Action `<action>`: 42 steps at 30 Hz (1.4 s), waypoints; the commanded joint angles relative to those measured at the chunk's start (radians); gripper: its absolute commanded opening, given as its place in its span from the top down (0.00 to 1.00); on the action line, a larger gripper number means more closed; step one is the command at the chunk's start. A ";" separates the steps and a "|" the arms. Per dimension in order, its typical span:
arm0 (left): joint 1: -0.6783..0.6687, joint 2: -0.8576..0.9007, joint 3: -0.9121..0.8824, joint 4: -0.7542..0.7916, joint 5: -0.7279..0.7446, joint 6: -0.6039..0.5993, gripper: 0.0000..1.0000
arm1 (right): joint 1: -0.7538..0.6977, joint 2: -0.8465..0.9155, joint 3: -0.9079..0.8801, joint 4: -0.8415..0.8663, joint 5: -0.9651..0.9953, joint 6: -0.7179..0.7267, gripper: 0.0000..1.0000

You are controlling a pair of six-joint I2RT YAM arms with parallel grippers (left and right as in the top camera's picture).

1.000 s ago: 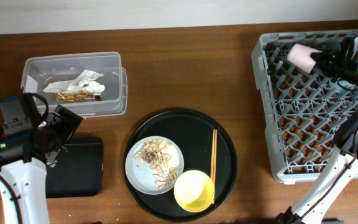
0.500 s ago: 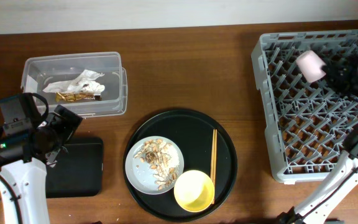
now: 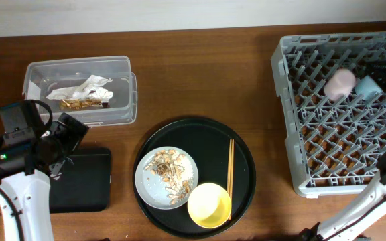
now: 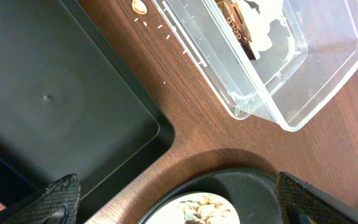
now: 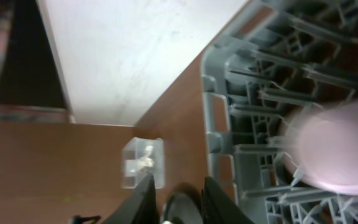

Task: Sort waste into correct bins and load items into the dishwasher rack
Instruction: 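Lower the pink cup into the rack beside the blue cup and release, then reach the right gripper down to the wooden chopsticks and grasp them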

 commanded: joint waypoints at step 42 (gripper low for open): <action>0.005 0.000 -0.002 0.000 0.006 -0.013 0.01 | 1.391 -0.507 -0.380 -0.193 1.468 0.752 0.13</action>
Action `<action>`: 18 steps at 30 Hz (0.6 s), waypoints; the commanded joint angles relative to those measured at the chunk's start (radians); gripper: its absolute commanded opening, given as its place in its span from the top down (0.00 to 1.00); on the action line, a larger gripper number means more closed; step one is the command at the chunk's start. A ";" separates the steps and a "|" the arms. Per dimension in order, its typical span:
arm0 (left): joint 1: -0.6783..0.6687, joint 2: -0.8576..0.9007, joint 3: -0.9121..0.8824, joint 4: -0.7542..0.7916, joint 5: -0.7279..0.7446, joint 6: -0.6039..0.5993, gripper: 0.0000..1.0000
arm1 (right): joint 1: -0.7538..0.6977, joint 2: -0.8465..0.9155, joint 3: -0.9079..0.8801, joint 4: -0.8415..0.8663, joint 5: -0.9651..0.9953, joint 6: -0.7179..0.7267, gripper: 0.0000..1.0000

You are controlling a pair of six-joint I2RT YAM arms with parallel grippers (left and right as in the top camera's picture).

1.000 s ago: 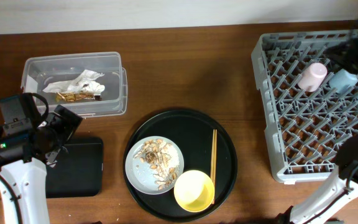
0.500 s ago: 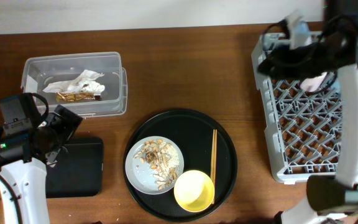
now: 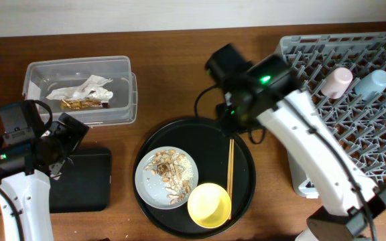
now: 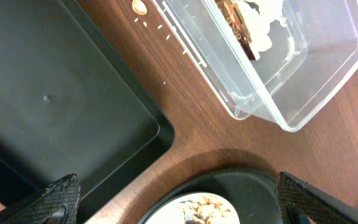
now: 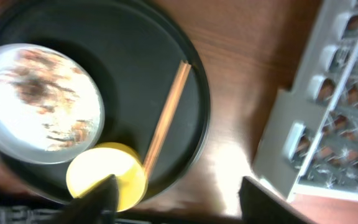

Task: Sort waste into correct bins and load items into the dishwasher rack
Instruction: 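Reach the right gripper down to the wooden chopsticks and grasp them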

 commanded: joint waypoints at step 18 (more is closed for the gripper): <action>0.005 0.000 -0.002 -0.001 0.007 -0.013 0.01 | -0.040 0.000 -0.705 0.575 -0.052 0.154 0.64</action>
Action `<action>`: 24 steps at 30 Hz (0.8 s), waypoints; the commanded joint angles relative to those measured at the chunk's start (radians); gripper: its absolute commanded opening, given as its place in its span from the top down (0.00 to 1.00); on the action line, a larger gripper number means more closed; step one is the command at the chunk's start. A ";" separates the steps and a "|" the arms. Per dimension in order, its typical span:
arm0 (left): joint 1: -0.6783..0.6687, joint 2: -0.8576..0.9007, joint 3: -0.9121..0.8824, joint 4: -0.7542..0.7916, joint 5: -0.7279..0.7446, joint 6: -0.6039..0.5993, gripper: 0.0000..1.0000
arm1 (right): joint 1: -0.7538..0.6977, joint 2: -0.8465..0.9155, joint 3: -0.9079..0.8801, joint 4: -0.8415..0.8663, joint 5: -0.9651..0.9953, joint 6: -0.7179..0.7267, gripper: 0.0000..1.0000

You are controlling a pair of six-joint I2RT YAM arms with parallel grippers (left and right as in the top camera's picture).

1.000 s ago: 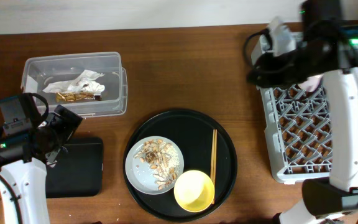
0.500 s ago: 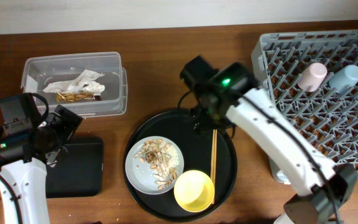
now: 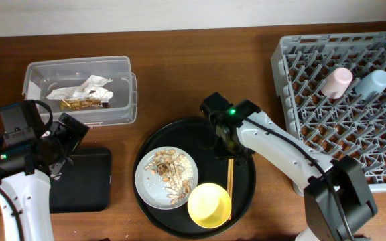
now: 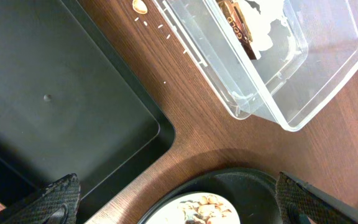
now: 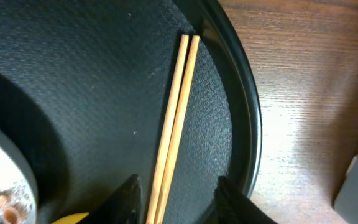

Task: Sort waste into correct bins and load items into the dishwasher rack
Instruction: 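Reach the right gripper down to the wooden chopsticks and grasp them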

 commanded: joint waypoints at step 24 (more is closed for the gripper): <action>0.005 0.000 0.000 -0.001 0.007 -0.013 0.01 | -0.081 -0.002 -0.255 0.271 -0.154 0.055 0.84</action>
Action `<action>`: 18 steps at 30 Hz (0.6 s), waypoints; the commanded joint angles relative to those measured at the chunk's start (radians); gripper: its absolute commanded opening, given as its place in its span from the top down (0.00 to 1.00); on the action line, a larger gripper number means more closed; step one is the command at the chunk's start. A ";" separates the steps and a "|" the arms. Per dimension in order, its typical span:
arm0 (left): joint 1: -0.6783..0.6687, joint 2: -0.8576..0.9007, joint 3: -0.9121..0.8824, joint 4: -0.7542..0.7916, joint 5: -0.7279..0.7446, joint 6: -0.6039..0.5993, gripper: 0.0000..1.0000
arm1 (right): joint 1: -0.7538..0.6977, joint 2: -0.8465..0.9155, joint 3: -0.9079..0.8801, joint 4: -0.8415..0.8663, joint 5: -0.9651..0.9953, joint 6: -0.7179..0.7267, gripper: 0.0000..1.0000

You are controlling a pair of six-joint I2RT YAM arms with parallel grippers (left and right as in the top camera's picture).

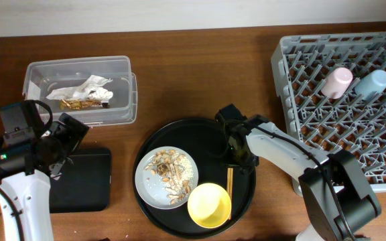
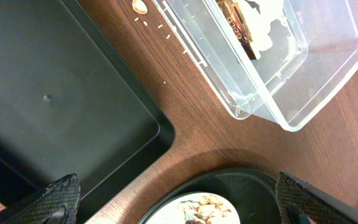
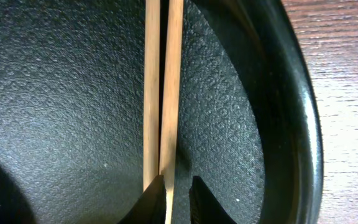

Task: Sort waste into correct bins and load items into the dishwasher rack
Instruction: 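Reach the right gripper down to the wooden chopsticks and grasp them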

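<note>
A pair of wooden chopsticks (image 3: pixel 161 87) lies on the right side of the round black tray (image 3: pixel 291 124); only their lower end (image 1: pixel 230 181) shows from overhead. My right gripper (image 3: pixel 178 200) is down on them, shut on the chopsticks: one stick sits between the tips, the other runs under the left finger (image 3: pixel 153 202). A white plate of food scraps (image 1: pixel 166 175) and a yellow bowl (image 1: pixel 210 204) share the tray. My left gripper (image 2: pixel 179 205) hangs open over the tray's left edge, holding nothing.
A clear bin (image 1: pixel 79 90) with wrappers stands at back left, and a black bin (image 1: pixel 79 179) in front of it. The grey dishwasher rack (image 1: pixel 313 154) at right holds a pink cup (image 1: pixel 338 82) and a blue cup (image 1: pixel 370 84).
My right gripper has dropped lower onto the chopsticks and its fingers have drawn together from a wide spread to a narrow pinch. The left arm has not moved.
My right gripper was at the rack beside the pink cup. Then it stood high over the round tray. After that it hovered open just above the chopsticks, and now it is shut on them on the tray. My left arm stayed put throughout.
</note>
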 commanded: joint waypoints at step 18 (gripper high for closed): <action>0.005 0.000 0.000 -0.001 0.007 -0.013 0.01 | 0.001 -0.005 -0.020 0.029 -0.032 0.058 0.96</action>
